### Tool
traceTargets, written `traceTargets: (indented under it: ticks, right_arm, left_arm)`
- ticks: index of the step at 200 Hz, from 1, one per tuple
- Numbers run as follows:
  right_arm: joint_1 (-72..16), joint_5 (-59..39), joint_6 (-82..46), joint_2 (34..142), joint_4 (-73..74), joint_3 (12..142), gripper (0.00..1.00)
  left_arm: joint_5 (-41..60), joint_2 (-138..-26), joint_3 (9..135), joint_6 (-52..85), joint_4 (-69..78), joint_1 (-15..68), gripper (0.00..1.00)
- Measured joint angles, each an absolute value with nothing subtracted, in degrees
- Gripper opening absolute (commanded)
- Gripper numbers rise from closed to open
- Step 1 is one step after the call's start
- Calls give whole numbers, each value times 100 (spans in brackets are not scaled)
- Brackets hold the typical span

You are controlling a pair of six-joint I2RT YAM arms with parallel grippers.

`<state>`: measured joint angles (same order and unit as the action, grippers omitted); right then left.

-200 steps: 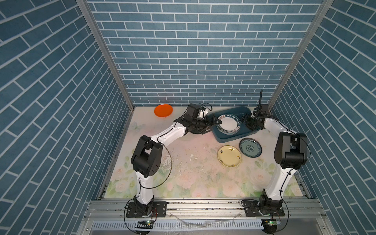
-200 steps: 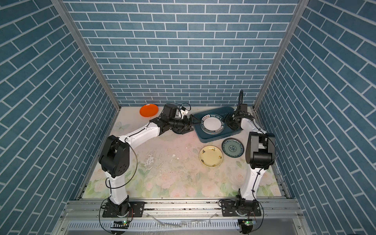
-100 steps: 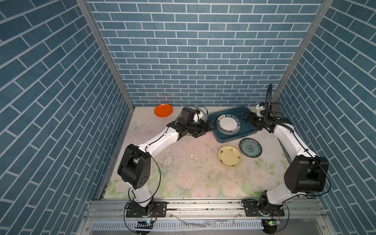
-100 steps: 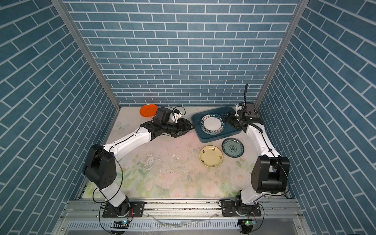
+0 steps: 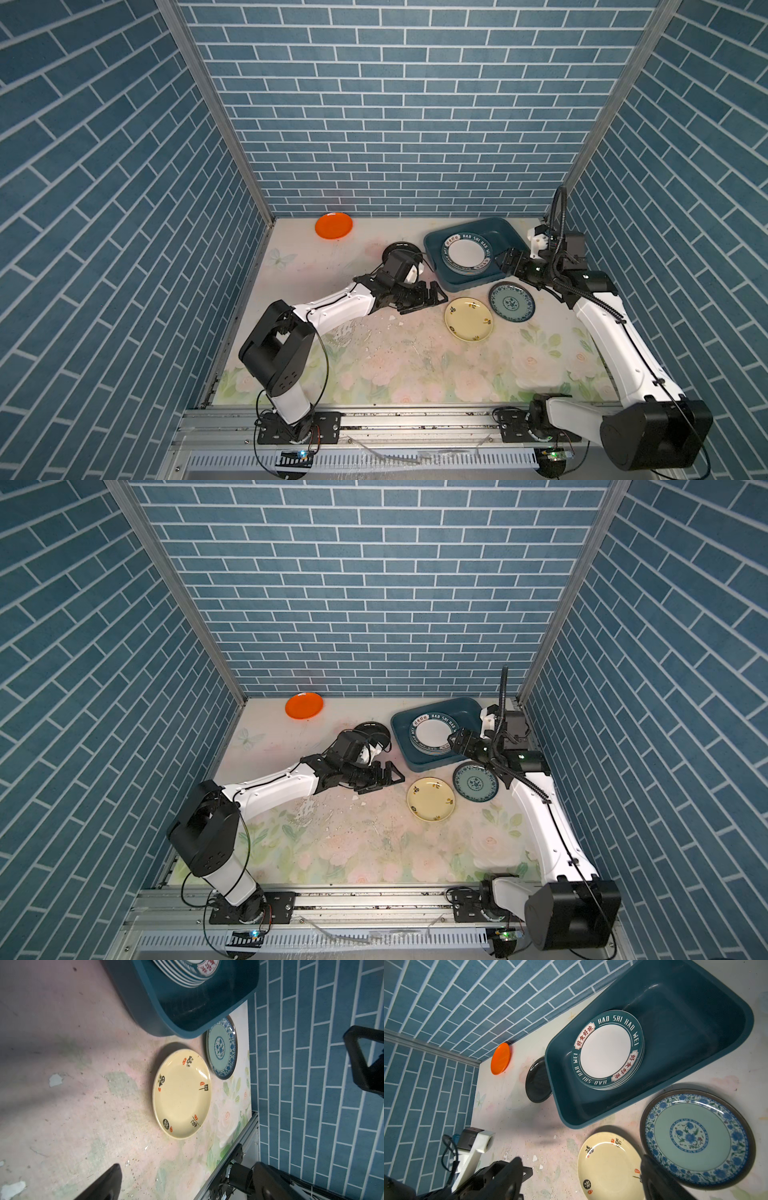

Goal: Place the plates into the plastic bin on the countertop
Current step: 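Open both grippers and withdraw them from the bin toward the cream plate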

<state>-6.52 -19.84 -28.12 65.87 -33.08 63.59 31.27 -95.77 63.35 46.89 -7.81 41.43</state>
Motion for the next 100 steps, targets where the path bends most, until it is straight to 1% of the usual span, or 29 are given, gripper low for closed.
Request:
traceTargets:
  ticks: [47, 100]
  right_arm:
    - [-812, -1964, -2840, 5964, -3603, 5876, 89]
    - [-836, -1973, -2867, 5623, -3863, 5612, 89]
  left_arm:
    - [2805, -9190, 5745, 5048, -301, 4418, 99]
    - [2558, -9172, 5297, 5485, 296, 4689, 96]
